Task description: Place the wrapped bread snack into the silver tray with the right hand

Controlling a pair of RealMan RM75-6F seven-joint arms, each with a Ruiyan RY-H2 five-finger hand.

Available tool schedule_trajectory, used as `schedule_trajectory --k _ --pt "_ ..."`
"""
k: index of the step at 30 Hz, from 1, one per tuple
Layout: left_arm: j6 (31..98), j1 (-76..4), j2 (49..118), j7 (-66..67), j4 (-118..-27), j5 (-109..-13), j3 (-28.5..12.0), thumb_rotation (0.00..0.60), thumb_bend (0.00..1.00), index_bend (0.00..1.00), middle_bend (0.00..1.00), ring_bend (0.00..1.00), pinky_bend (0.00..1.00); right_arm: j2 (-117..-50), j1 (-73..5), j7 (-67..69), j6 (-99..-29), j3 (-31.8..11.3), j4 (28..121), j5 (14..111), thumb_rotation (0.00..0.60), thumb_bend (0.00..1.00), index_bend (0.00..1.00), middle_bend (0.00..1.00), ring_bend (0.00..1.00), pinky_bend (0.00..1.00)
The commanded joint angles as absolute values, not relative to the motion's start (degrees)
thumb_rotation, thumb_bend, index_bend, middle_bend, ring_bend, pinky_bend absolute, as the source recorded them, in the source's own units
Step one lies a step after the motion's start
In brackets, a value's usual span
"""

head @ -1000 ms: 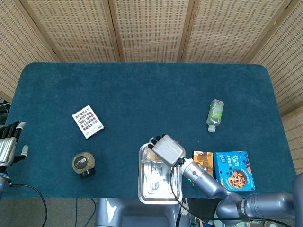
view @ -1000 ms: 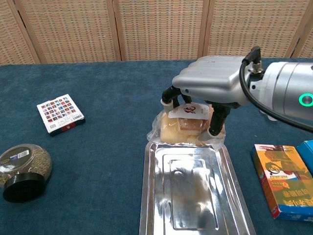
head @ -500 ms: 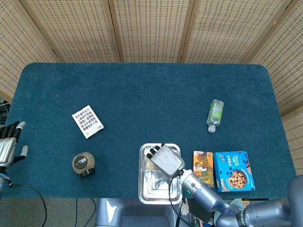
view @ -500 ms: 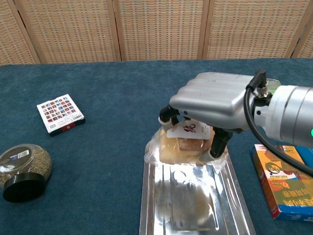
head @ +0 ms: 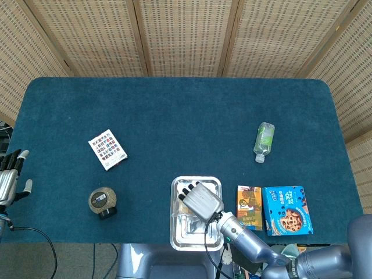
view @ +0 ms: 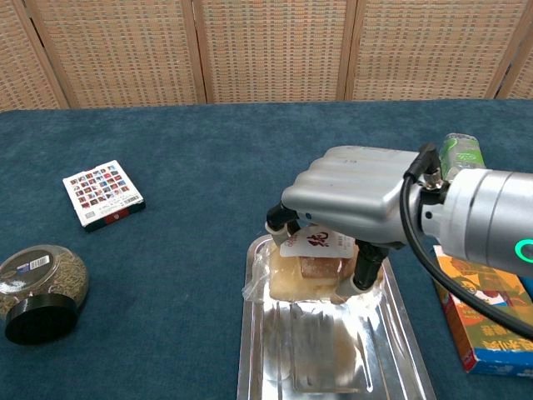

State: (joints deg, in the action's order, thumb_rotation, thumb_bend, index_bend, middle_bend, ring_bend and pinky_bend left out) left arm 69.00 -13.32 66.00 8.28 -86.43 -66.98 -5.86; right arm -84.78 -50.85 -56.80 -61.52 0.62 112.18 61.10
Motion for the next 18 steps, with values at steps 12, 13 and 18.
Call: schedule_trajectory --k 12,13,18 --pt "68.6 -13.5 66.1 7.8 -85.9 -66.9 -5.9 0.6 0.5 0.0 0.0 0.0 0.0 -82.9 -51.4 -57.0 -60.7 0.5 114.2 56.3 0.6 0.22 0.26 0.33 0.33 0.53" --pt "68.6 -13.5 66.1 7.8 -85.9 -67.0 -5.9 0.6 0.5 0.0 0.0 0.0 0.0 -82.8 -51.6 -57.2 -60.7 0.5 114.5 56.0 0.6 0.22 0.23 0.31 0.32 0.53" --pt "68.8 -13.4 66.2 7.7 -85.8 -66.9 -6.0 0.6 0.5 0.0 0.0 0.0 0.0 -82.9 -51.8 -58.3 -61.7 0.8 115.0 55.5 0.6 0.22 0.17 0.27 0.31 0.53"
